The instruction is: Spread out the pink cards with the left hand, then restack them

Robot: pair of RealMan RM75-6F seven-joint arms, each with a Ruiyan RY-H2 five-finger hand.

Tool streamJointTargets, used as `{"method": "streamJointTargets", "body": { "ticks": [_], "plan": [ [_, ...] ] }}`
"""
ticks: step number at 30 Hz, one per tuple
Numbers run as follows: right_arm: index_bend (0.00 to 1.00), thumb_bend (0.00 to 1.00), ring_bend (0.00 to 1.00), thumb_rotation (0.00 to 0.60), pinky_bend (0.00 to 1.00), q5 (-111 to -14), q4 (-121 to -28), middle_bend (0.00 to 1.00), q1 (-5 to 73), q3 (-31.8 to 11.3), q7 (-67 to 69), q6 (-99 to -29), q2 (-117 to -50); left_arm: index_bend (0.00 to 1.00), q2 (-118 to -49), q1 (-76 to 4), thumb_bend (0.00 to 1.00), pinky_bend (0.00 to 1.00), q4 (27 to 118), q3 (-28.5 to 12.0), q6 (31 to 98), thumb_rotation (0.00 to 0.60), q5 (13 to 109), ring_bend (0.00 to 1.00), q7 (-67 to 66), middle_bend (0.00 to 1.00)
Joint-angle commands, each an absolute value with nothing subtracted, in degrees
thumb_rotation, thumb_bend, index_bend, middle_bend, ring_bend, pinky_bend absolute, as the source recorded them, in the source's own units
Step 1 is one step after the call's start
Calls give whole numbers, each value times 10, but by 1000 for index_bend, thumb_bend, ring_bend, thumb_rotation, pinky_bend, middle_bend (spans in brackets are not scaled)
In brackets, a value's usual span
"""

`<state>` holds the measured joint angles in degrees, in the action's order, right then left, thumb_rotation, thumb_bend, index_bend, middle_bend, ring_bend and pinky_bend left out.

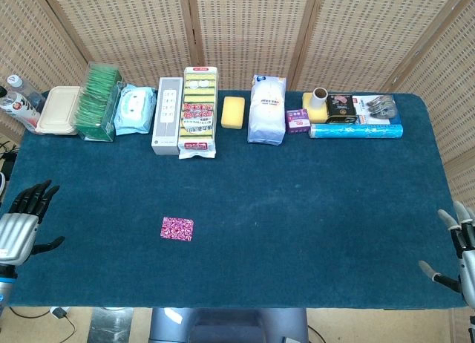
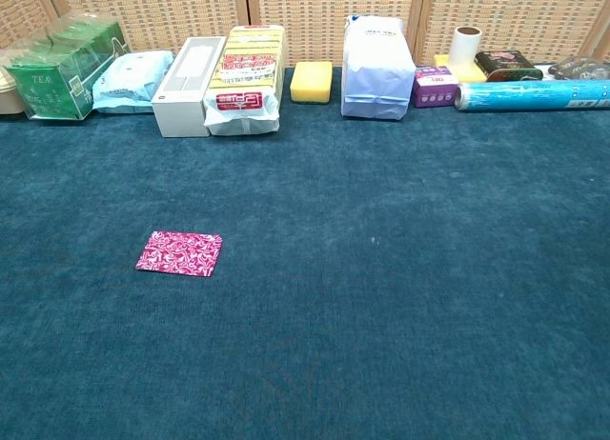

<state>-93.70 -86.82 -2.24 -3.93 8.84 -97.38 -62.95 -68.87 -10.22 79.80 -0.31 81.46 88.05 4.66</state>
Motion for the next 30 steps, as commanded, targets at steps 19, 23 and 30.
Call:
{"method": "streamJointTargets", "body": {
  "ticks": [19,23,30],
  "plan": [
    [106,0,0,600,16,-916,-870,0,-22,-34,146,-957,-603,0,-604,-196,123,69,1007,47,630,600,936,0,-18,0],
    [106,0,0,600,17,-907,-874,0,-24,-34,164,-953,-596,0,-603,-232,123,69,1057,45,561,600,919,0,-68,0],
    [106,0,0,600,17,-913,-871,0,-28,-31,185,-961,-589,0,-676,-280,123,69,1105,18,476,600,791,0,-251,0]
  ]
}}
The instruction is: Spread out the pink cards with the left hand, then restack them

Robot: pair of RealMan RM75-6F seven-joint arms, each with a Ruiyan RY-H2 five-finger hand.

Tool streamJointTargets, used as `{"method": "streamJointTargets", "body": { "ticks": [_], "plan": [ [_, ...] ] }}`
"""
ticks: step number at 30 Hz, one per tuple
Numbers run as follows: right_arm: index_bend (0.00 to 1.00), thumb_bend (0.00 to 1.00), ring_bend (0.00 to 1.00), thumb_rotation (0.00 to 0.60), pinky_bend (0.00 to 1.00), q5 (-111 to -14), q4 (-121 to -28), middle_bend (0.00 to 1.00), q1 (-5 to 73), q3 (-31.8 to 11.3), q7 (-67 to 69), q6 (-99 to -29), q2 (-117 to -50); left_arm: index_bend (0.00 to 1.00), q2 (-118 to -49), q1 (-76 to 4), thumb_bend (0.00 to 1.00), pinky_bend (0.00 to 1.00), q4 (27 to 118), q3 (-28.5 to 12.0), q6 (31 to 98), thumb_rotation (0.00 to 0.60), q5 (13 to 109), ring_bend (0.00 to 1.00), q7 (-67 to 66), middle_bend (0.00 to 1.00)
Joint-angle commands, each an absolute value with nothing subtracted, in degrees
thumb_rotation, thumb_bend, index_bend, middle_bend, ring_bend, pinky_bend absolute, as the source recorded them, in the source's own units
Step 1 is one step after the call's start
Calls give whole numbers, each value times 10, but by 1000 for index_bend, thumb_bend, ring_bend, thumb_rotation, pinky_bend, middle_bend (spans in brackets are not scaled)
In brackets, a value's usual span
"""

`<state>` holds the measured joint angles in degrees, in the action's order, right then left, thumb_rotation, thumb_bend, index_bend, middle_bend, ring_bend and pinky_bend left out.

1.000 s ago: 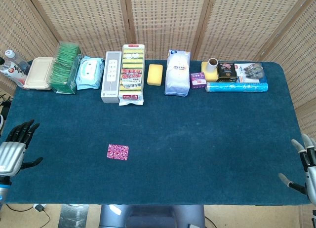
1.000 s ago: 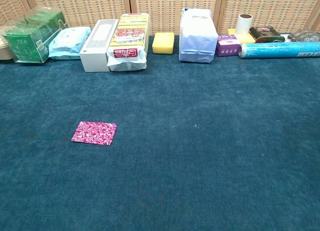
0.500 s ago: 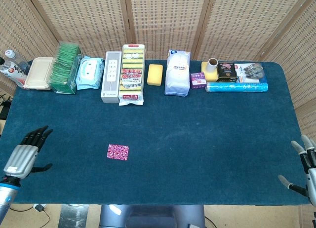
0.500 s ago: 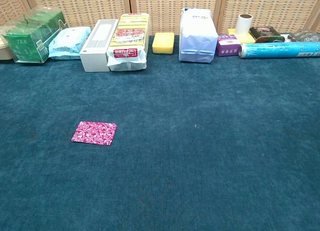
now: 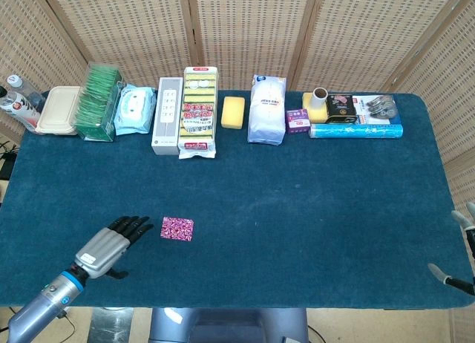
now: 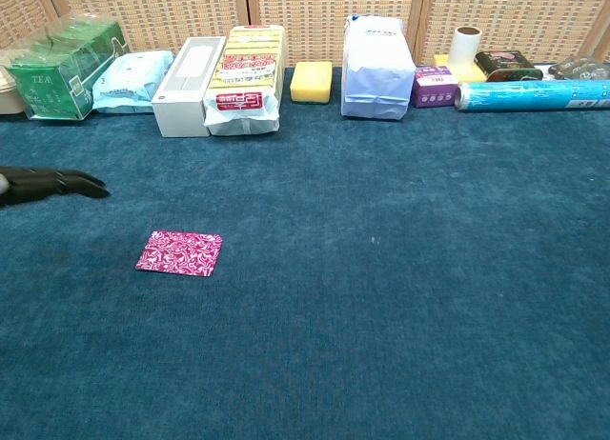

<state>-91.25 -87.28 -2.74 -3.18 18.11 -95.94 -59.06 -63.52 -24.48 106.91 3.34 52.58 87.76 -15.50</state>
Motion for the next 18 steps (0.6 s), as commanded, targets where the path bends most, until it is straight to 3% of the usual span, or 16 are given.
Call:
{"method": "streamJointTargets", "body": {
  "ticks": [1,8,18],
  "plan": [
    [106,0,0,600,17,-913,-871,0,-28,-31,188,-961,-588,0,-687,-286,124,69,1107,14,471,600,771,0,-273,0],
    [105,0,0,600,17,-908,-869,0,-28,-32,207,-957,-583,0,-746,-319,123,69,1123,13,490,600,634,0,-416,0],
    [103,0,0,600,17,-910,-864,0,-28,-31,232,-957,-579,0,-792,-366,123,69,1128,22,522,600,520,0,-490,0]
  ]
}}
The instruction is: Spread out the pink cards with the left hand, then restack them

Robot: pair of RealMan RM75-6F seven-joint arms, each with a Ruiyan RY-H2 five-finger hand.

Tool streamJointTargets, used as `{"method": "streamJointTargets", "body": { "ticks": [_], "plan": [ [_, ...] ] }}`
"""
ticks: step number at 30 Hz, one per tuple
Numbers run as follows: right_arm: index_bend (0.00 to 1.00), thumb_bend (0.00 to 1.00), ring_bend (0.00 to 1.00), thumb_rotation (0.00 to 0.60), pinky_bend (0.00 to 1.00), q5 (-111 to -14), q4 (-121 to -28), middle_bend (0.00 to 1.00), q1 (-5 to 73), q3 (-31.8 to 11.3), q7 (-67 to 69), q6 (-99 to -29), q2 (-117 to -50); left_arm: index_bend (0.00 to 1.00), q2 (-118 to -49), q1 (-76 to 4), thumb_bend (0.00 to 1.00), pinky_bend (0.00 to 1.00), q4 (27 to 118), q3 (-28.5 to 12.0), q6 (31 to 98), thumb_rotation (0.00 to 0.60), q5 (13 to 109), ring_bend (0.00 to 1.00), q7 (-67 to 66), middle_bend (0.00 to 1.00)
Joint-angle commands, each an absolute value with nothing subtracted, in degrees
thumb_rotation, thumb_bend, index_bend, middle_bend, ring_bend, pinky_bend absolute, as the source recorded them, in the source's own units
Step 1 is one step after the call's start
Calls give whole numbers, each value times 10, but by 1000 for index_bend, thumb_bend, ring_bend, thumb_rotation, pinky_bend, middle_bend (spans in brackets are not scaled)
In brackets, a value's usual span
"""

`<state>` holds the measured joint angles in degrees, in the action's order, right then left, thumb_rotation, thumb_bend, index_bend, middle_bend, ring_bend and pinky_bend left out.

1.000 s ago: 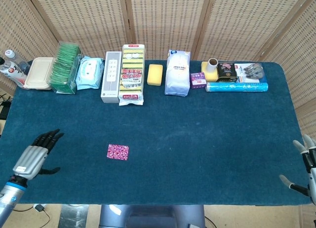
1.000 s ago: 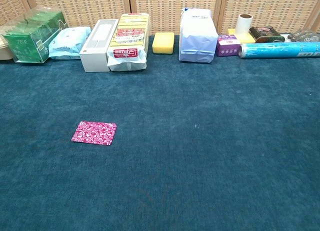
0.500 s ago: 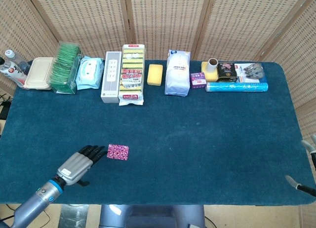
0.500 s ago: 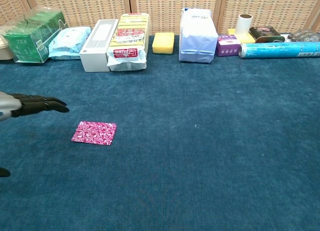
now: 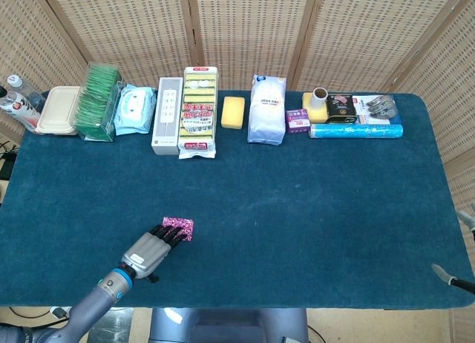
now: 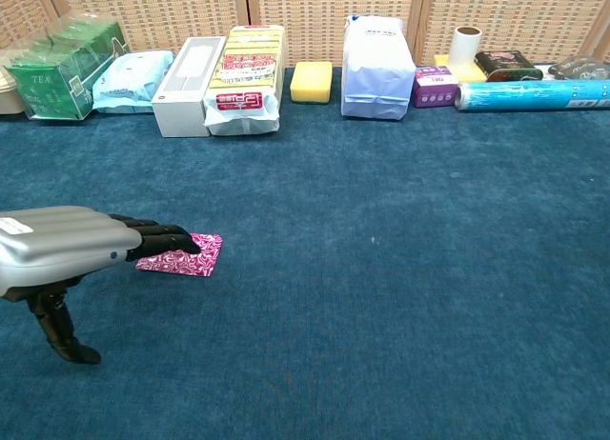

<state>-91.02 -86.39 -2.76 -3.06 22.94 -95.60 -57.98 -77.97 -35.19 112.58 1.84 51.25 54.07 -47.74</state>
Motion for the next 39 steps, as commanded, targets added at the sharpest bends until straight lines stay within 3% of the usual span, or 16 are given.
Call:
{"method": "streamJointTargets", "body": {
  "ticks": [1,21,39],
  "plan": [
    [103,0,0,600,17,-910,-863,0,-29,-31,235,-958,-578,0,-796,-371,123,69,1127,23,526,600,511,0,-493,0],
    [102,0,0,600,17,-913,-863,0,-38,-29,250,-973,-572,0,-796,-432,122,69,1108,36,529,600,392,0,-467,0],
    [102,0,0,600,17,-911,-865,0,-42,-29,255,-976,-569,0,-727,-401,123,69,1043,65,487,600,453,0,-310,0]
  ]
}}
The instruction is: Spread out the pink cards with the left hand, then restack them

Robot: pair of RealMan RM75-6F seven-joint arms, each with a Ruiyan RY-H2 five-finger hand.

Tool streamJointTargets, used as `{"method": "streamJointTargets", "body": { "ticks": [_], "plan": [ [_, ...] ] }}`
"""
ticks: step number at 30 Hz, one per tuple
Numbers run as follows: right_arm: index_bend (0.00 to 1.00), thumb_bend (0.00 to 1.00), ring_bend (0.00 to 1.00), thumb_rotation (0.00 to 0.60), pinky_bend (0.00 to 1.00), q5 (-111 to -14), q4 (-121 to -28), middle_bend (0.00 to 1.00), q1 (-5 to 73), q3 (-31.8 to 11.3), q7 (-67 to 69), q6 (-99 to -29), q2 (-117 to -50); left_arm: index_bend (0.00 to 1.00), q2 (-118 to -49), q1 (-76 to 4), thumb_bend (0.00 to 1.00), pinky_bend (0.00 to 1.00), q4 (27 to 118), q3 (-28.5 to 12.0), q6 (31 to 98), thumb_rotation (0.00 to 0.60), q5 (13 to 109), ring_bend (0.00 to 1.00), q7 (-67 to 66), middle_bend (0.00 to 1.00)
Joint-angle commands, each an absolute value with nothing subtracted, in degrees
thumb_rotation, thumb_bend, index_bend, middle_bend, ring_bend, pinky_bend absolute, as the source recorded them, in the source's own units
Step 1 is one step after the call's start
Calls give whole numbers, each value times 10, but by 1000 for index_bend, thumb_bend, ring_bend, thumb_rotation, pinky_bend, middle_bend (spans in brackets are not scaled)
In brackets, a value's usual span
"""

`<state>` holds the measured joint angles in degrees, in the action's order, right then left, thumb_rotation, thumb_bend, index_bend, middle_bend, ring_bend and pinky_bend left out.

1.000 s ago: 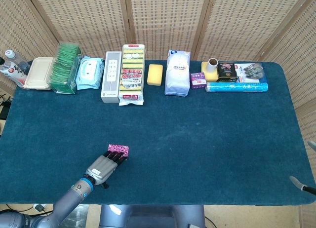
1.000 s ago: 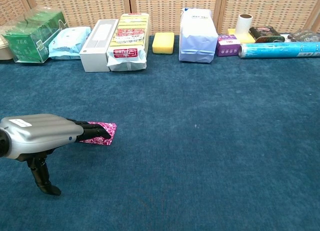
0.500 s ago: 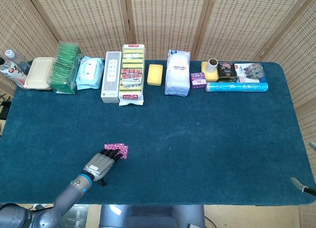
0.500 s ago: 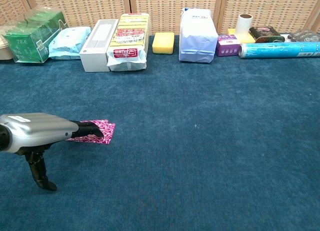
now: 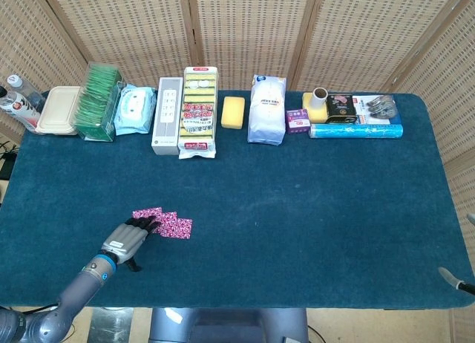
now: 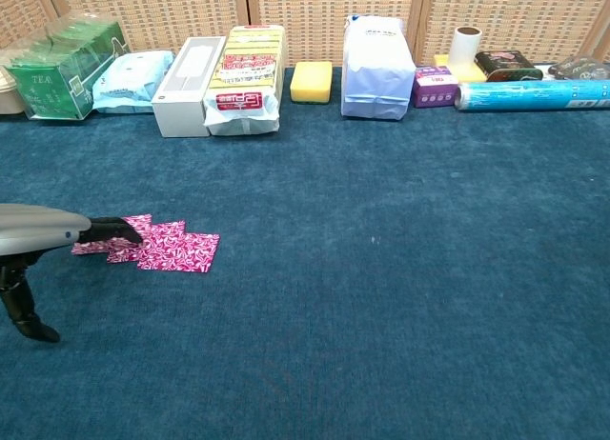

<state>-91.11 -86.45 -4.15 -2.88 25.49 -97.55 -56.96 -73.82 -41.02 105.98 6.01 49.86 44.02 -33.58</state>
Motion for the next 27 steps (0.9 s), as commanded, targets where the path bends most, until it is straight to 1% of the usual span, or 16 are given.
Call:
{"method": "streamJointTargets", "body": {
  "ticks": [1,7,11,19,23,25,27],
  "plan": [
    [102,0,0,600,17,-911,-865,0,-42,-29,254,-976,-569,0,-723,-398,122,69,1039,65,483,600,457,0,-301,0],
    [102,0,0,600,16,-911,-867,0,-43,-29,253,-976,-569,0,-701,-382,123,69,1017,64,470,600,486,0,-242,0],
    [102,0,0,600,17,-911,-868,0,-42,-29,252,-975,-569,0,-678,-370,123,69,1012,60,474,600,509,0,-208,0],
    [102,0,0,600,17,-911,-869,0,-44,-29,251,-977,-569,0,-659,-359,123,69,1011,57,469,600,537,0,-172,0],
    [102,0,0,600,17,-910,-869,0,-43,-30,252,-975,-569,0,-646,-350,123,69,1036,54,477,600,600,0,-145,0],
    [102,0,0,600,17,-913,-870,0,-44,-28,252,-977,-568,0,-641,-350,123,69,1070,59,475,600,649,0,-145,0],
    [102,0,0,600,17,-913,-870,0,-45,-28,252,-977,-567,0,-638,-351,123,69,1089,64,474,600,669,0,-151,0]
  ]
}}
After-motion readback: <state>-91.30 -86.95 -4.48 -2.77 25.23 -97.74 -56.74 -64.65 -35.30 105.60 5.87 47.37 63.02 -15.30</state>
